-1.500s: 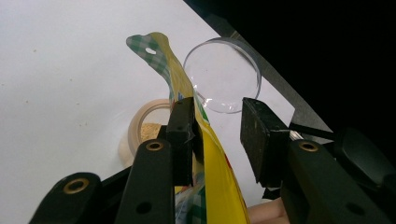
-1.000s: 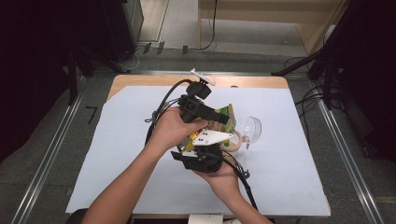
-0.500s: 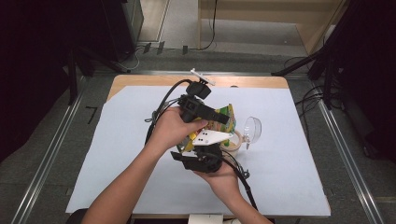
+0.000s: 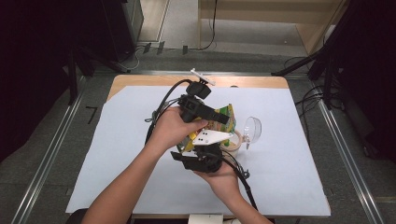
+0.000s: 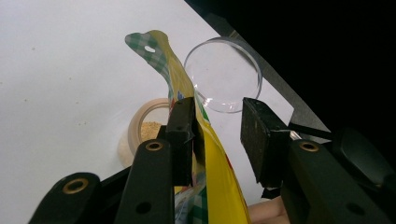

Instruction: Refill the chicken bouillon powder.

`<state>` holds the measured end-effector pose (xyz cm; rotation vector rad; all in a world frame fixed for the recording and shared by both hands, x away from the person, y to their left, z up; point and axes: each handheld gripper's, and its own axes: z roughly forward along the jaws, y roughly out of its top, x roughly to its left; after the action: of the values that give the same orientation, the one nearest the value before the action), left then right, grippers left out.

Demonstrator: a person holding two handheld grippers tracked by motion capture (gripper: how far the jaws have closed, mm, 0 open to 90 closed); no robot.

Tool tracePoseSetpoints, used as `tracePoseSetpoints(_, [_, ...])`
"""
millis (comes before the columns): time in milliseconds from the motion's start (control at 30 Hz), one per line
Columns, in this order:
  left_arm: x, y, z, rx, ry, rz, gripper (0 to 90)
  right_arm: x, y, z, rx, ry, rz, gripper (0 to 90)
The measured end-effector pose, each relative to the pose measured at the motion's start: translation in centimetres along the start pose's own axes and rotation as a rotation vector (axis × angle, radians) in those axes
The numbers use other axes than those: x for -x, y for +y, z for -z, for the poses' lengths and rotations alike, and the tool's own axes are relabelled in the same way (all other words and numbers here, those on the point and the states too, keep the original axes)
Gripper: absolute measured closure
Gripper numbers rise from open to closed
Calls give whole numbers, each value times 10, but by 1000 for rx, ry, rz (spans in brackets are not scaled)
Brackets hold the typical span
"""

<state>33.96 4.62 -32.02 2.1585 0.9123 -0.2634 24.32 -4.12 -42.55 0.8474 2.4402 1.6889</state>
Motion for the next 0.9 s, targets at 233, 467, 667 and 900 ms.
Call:
tracePoseSetpoints(233, [0,0,0,0,1,-1,657,0,0,0,0,2,-1,627])
tracePoseSetpoints(467, [-1,1,3,26,-8,3,654,1,3,1,-1,3,0,632])
tracePoseSetpoints(667, [-7,3,3,23,-27,29,649,2,5,2,-9,5,-5,631])
tracePoseSetpoints(900, [-12,5,2,15,-43,49,648,3,7,3,-11,-3,10,630])
